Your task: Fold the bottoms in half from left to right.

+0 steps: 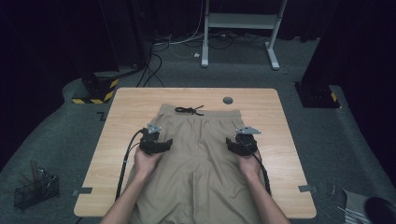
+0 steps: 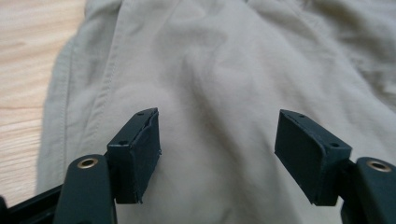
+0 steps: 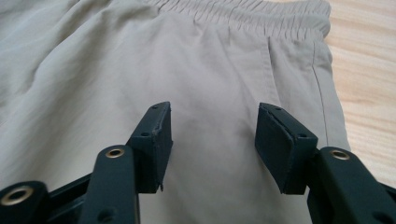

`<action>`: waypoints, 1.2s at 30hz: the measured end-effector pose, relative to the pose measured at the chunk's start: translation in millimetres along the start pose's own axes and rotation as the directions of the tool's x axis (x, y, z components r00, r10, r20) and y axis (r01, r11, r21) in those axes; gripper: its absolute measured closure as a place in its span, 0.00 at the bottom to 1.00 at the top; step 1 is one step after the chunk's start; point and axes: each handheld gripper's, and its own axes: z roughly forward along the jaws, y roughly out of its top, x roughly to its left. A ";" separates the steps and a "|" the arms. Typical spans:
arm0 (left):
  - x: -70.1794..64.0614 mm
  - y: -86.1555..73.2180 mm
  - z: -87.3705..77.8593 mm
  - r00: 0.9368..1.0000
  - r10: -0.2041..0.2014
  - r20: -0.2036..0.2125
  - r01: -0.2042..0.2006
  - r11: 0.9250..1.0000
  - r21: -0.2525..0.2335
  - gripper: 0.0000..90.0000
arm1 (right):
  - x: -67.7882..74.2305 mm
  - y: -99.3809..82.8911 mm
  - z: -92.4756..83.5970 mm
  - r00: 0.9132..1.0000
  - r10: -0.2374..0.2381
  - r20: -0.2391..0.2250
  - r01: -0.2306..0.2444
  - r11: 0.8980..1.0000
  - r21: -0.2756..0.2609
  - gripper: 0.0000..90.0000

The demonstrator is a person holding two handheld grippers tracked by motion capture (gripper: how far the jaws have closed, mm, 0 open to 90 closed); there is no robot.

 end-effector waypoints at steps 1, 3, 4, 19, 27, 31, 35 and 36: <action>0.7 -0.1 3.2 1.000 -0.002 -0.002 0.002 1.000 0.011 0.35 | 0.0 0.0 0.0 1.000 0.000 0.000 0.000 1.000 0.000 0.51; 1.5 -0.8 8.1 1.000 0.001 -0.001 -0.001 1.000 0.021 0.35 | -1.8 -2.0 5.5 1.000 0.009 0.005 -0.009 1.000 0.011 0.51; 1.4 -1.1 9.7 1.000 0.002 -0.001 -0.002 1.000 0.027 0.34 | -3.4 -4.7 10.4 1.000 0.014 0.008 -0.014 0.999 0.032 0.51; -9.4 -18.2 5.4 0.998 0.063 -0.028 -0.063 0.998 -0.002 0.32 | 3.9 -14.1 6.2 0.999 -0.042 -0.011 0.043 0.998 0.055 0.48; -18.4 -32.8 -10.0 0.997 0.073 -0.026 -0.074 0.997 -0.004 0.32 | 14.5 -29.2 -11.9 0.998 -0.055 -0.030 0.056 0.997 0.054 0.49; -24.8 -41.0 -18.8 0.997 0.079 -0.022 -0.079 0.997 -0.003 0.32 | 19.3 -35.8 -20.0 0.997 -0.063 -0.038 0.065 0.996 0.054 0.49; -30.9 -49.1 -27.5 0.997 0.080 -0.012 -0.080 0.997 -0.003 0.32 | 25.0 -44.0 -29.9 0.996 -0.072 -0.046 0.075 0.996 0.053 0.49; -32.7 -51.5 -29.8 0.997 0.076 -0.011 -0.076 0.997 -0.005 0.32 | 27.5 -48.0 -34.7 0.996 -0.075 -0.049 0.078 0.996 0.053 0.49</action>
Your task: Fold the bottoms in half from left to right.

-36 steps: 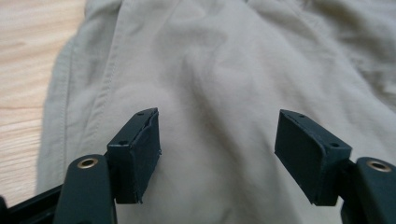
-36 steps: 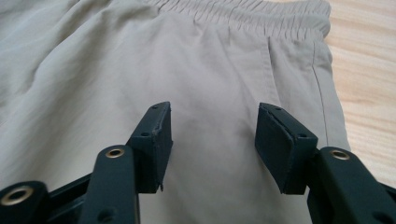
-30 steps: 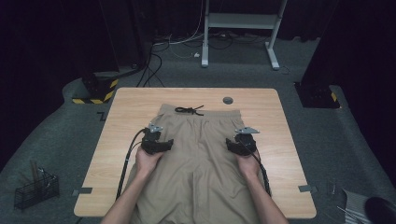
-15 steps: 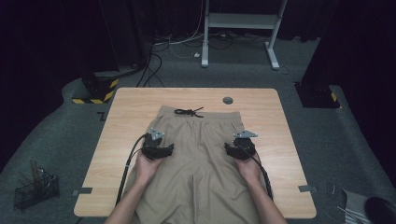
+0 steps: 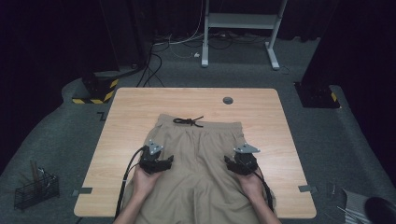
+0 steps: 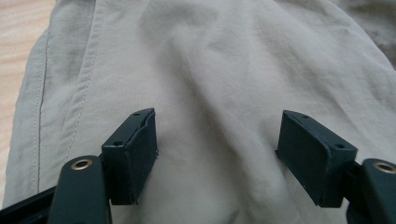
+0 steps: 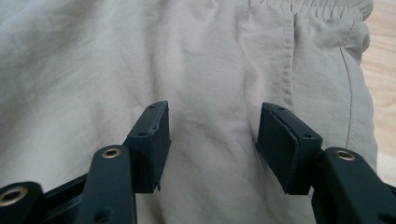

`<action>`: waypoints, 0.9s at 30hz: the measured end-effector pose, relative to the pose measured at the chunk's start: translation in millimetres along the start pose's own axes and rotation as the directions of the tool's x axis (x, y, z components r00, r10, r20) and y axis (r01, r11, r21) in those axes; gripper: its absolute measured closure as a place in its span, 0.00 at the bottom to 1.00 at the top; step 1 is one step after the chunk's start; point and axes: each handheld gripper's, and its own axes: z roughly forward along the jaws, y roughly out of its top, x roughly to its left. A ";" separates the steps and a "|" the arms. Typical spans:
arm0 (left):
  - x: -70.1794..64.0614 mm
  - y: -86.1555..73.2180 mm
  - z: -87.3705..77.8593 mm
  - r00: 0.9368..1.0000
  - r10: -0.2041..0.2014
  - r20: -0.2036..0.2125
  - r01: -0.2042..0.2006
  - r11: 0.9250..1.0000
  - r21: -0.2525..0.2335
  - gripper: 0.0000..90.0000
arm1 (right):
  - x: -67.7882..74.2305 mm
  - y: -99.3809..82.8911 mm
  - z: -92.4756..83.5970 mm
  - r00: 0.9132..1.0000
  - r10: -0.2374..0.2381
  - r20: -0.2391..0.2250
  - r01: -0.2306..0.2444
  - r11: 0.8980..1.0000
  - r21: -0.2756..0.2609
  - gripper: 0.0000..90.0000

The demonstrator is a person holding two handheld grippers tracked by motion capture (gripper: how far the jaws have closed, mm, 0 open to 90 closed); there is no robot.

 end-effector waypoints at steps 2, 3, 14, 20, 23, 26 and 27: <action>-3.5 -4.4 -5.2 1.000 0.004 0.001 -0.004 1.000 0.002 0.32 | 1.6 -2.1 -2.3 1.000 -0.003 -0.002 0.003 1.000 0.000 0.49; -5.5 -6.8 -7.9 1.000 0.007 0.001 -0.007 1.000 0.002 0.32 | 3.3 -4.2 -4.6 1.000 -0.004 -0.005 0.004 1.000 -0.001 0.49; -26.8 -34.5 -39.3 1.000 0.016 0.012 -0.016 1.000 -0.001 0.32 | 26.9 -33.2 -37.0 0.998 -0.045 -0.045 0.045 0.999 -0.005 0.49; -35.0 -47.9 -54.7 1.000 0.021 0.022 -0.021 1.000 -0.002 0.32 | 33.9 -42.6 -48.1 0.997 -0.047 -0.054 0.047 0.999 0.001 0.49; -36.1 -50.8 -58.2 0.999 0.021 0.029 -0.021 1.000 -0.004 0.32 | 35.7 -44.7 -51.4 0.997 -0.054 -0.062 0.054 0.999 0.005 0.49; -33.9 -51.1 -60.1 0.999 0.007 0.046 -0.007 1.000 -0.001 0.33 | 36.0 -47.0 -54.2 0.996 -0.053 -0.072 0.053 0.999 0.004 0.49; -31.6 -47.6 -59.3 0.998 0.006 0.055 -0.007 1.000 0.016 0.33 | 34.4 -45.5 -53.4 0.996 -0.056 -0.073 0.057 0.998 0.000 0.50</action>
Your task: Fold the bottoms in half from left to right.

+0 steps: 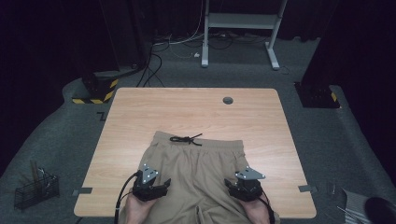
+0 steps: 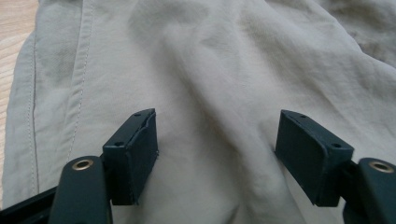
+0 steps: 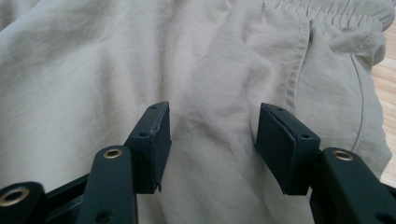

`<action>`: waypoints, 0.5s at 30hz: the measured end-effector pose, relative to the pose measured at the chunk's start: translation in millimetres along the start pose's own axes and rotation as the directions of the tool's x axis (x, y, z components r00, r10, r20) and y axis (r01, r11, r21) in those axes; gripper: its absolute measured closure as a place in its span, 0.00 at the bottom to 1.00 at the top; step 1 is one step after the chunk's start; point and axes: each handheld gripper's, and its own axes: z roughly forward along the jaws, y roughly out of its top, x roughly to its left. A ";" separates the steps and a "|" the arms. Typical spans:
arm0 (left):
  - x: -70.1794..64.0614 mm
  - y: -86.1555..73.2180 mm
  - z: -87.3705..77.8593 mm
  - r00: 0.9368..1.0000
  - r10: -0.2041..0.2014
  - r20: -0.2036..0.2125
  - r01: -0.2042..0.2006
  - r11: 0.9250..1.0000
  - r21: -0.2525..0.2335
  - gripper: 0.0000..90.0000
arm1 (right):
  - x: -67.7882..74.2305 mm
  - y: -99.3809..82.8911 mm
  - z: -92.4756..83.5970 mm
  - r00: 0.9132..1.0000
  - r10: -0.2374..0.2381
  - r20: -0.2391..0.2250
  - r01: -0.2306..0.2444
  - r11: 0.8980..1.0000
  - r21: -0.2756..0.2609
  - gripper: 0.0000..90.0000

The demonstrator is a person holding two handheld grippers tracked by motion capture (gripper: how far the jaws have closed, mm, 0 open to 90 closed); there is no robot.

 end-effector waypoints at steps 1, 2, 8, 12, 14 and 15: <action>0.0 0.0 0.0 1.000 0.000 0.000 0.000 1.000 0.000 0.33 | 0.0 0.0 0.0 1.000 0.000 0.000 0.000 1.000 0.000 0.50; 1.7 2.1 0.7 1.000 -0.006 0.008 0.006 1.000 0.004 0.33 | -0.8 1.4 0.4 1.000 0.004 0.000 -0.004 1.000 -0.007 0.50; 15.1 19.8 3.5 0.999 -0.031 0.035 0.031 1.000 0.001 0.32 | -5.3 17.9 2.4 1.000 0.010 0.011 -0.010 0.998 -0.057 0.51; 27.3 33.2 7.2 0.998 -0.048 0.041 0.049 0.999 -0.009 0.32 | -9.6 29.7 10.6 1.000 0.006 0.021 -0.005 0.998 -0.062 0.52; 34.6 41.0 11.1 0.997 -0.065 0.051 0.066 0.998 -0.012 0.31 | -11.2 34.1 15.3 1.000 0.006 0.018 -0.005 0.998 -0.059 0.53; 36.6 43.6 12.2 0.997 -0.065 0.046 0.066 0.998 -0.012 0.30 | -11.4 36.1 18.0 1.000 0.002 0.019 -0.001 0.999 -0.054 0.53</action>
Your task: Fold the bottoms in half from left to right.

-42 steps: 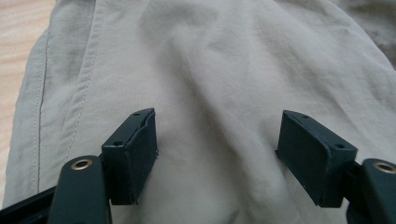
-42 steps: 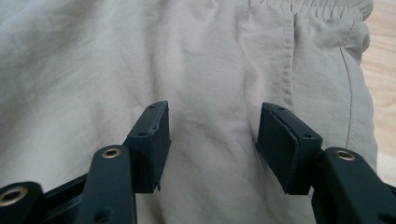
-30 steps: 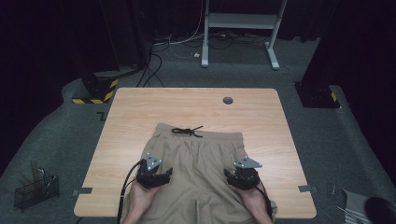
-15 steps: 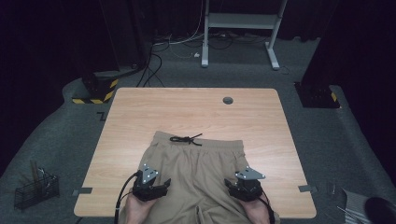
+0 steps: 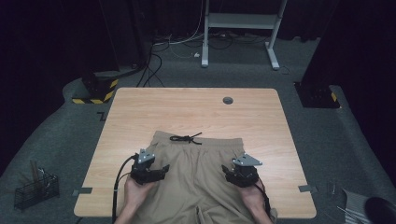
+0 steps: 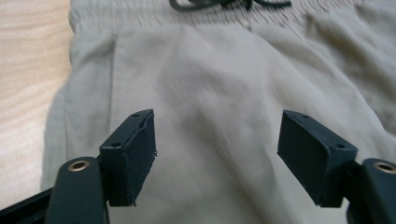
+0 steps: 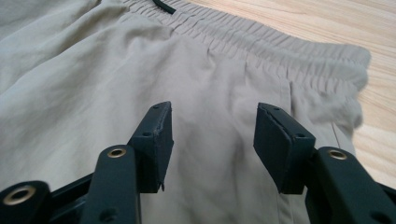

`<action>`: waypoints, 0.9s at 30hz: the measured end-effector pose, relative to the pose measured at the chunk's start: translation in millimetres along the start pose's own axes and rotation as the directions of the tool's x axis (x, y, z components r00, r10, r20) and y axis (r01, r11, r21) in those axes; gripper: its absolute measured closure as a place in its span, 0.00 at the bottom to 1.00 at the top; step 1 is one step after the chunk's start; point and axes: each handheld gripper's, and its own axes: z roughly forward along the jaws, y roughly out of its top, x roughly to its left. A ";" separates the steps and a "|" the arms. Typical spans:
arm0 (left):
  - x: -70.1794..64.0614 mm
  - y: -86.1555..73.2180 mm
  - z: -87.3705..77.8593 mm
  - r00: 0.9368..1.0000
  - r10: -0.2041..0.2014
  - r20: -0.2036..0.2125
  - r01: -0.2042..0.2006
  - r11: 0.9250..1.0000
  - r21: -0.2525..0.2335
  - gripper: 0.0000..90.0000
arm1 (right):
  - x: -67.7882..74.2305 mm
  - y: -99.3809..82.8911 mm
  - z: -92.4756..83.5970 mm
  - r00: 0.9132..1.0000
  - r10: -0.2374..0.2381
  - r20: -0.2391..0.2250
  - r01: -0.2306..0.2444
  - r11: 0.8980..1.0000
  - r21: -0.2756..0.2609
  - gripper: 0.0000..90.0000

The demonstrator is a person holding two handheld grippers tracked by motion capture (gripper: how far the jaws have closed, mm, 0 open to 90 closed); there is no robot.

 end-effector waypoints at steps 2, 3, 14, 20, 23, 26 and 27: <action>5.1 8.1 2.8 1.000 0.015 -0.012 -0.015 1.000 0.003 0.30 | 0.3 0.8 3.5 1.000 -0.011 0.006 0.011 1.000 0.003 0.52; 6.2 10.5 3.5 1.000 0.020 -0.017 -0.020 1.000 0.000 0.29 | 0.4 0.1 5.9 1.000 -0.013 0.011 0.013 1.000 0.009 0.52; 19.8 27.4 15.2 0.996 0.072 -0.044 -0.073 0.997 -0.024 0.37 | -2.0 -6.9 16.4 1.000 -0.005 -0.001 0.005 0.999 0.054 0.50; 38.7 38.6 24.0 0.999 -0.017 -0.037 0.016 1.000 -0.026 0.37 | -2.8 -6.0 17.8 1.000 0.001 -0.004 -0.001 0.998 0.056 0.49; 45.2 43.5 29.1 0.997 -0.018 -0.070 0.016 0.999 -0.036 0.34 | -2.6 -6.1 17.8 1.000 -0.001 -0.003 0.001 0.998 0.056 0.49; 51.4 46.1 35.7 0.996 -0.005 -0.092 0.005 1.000 -0.001 0.33 | -2.5 -6.1 17.8 1.000 -0.002 -0.001 0.002 0.998 0.056 0.48; 53.2 46.4 37.7 0.995 -0.004 -0.096 0.005 1.000 0.009 0.33 | -2.2 -6.1 17.7 1.000 -0.002 0.001 0.002 0.998 0.056 0.48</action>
